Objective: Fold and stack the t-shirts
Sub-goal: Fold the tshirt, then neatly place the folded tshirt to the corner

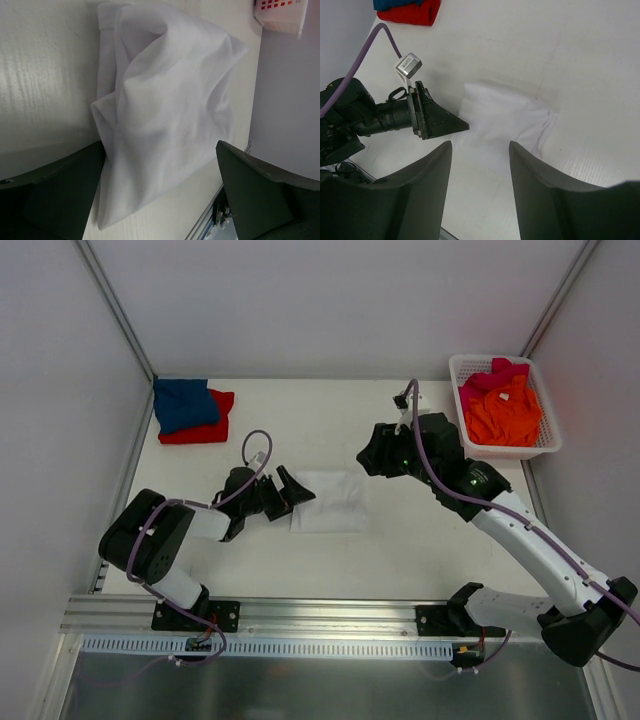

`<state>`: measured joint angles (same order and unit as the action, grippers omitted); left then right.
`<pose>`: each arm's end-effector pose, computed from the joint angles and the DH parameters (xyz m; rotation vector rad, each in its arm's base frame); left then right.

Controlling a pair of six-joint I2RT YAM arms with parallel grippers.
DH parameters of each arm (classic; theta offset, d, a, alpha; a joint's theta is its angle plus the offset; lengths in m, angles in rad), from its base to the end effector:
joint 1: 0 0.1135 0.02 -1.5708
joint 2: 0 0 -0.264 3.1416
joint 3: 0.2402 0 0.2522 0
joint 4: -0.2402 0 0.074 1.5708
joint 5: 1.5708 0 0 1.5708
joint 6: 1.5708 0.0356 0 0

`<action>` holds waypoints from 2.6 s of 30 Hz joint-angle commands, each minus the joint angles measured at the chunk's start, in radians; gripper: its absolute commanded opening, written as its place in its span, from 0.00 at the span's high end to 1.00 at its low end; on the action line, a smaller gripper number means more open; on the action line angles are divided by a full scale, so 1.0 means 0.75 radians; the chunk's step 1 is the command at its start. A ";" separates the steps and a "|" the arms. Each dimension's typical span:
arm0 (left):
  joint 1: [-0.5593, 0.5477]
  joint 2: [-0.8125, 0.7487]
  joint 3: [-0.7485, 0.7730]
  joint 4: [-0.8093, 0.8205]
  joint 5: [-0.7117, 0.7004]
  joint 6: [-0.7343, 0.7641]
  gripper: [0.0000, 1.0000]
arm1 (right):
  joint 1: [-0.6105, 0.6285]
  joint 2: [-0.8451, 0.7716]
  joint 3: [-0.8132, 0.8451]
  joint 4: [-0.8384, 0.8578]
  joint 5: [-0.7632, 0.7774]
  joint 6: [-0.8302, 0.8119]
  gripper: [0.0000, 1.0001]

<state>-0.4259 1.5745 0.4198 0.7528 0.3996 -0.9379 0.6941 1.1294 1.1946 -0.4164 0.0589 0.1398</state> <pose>0.2430 -0.1255 0.1359 -0.2662 2.1561 -1.2363 0.1940 0.1587 0.3903 -0.4958 1.8899 0.5001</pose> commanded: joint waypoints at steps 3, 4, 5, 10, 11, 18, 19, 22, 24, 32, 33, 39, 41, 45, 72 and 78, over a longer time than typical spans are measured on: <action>-0.091 0.062 -0.049 -0.110 -0.038 -0.013 0.04 | -0.019 -0.005 0.025 0.021 -0.036 -0.015 0.47; -0.103 0.097 -0.042 -0.090 -0.042 -0.024 0.04 | -0.021 -0.007 0.025 0.021 -0.036 -0.013 0.47; -0.125 0.118 -0.034 -0.077 -0.044 -0.030 0.04 | -0.023 -0.007 0.025 0.021 -0.038 -0.013 0.47; -0.166 0.216 0.017 -0.049 -0.054 -0.050 0.45 | -0.034 -0.029 0.017 0.021 -0.042 -0.013 0.47; -0.168 0.222 0.033 -0.063 -0.054 -0.048 0.70 | -0.036 -0.035 0.009 0.021 -0.042 -0.013 0.47; -0.168 0.161 0.125 -0.251 -0.107 0.017 1.00 | -0.054 -0.048 -0.008 0.021 -0.052 -0.011 0.47; -0.168 0.147 0.144 -0.286 -0.117 0.046 1.00 | -0.054 -0.048 -0.006 0.023 -0.052 -0.013 0.47; -0.166 0.085 0.254 -0.496 -0.162 0.127 1.00 | -0.056 -0.045 -0.012 0.023 -0.054 -0.017 0.47; -0.164 0.040 0.373 -0.686 -0.217 0.211 1.00 | -0.062 -0.048 -0.018 0.029 -0.056 -0.017 0.47; -0.068 0.058 0.853 -1.146 -0.306 0.455 1.00 | -0.079 -0.068 -0.055 0.066 -0.064 -0.013 0.47; -0.056 0.093 0.894 -1.177 -0.308 0.475 1.00 | -0.079 -0.070 -0.059 0.066 -0.064 -0.013 0.47; 0.050 0.216 1.174 -1.343 -0.306 0.598 1.00 | -0.099 -0.092 -0.091 0.081 -0.103 -0.019 0.47; 0.079 0.261 1.274 -1.408 -0.304 0.624 1.00 | -0.109 -0.101 -0.106 0.089 -0.119 -0.019 0.47; 0.179 0.326 1.420 -1.484 -0.289 0.700 1.00 | -0.132 -0.117 -0.138 0.105 -0.140 -0.015 0.47; 0.543 0.819 2.496 -1.943 -0.228 0.999 1.00 | -0.259 -0.101 -0.243 0.236 -0.314 0.010 0.47; 0.560 0.862 2.641 -1.951 -0.201 1.068 1.00 | -0.267 -0.074 -0.263 0.279 -0.342 0.024 0.47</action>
<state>-0.0113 2.2215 2.3157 -0.6994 0.2214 -0.1974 0.5022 1.0691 1.0016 -0.2714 -0.1658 0.1459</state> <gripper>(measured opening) 0.030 0.528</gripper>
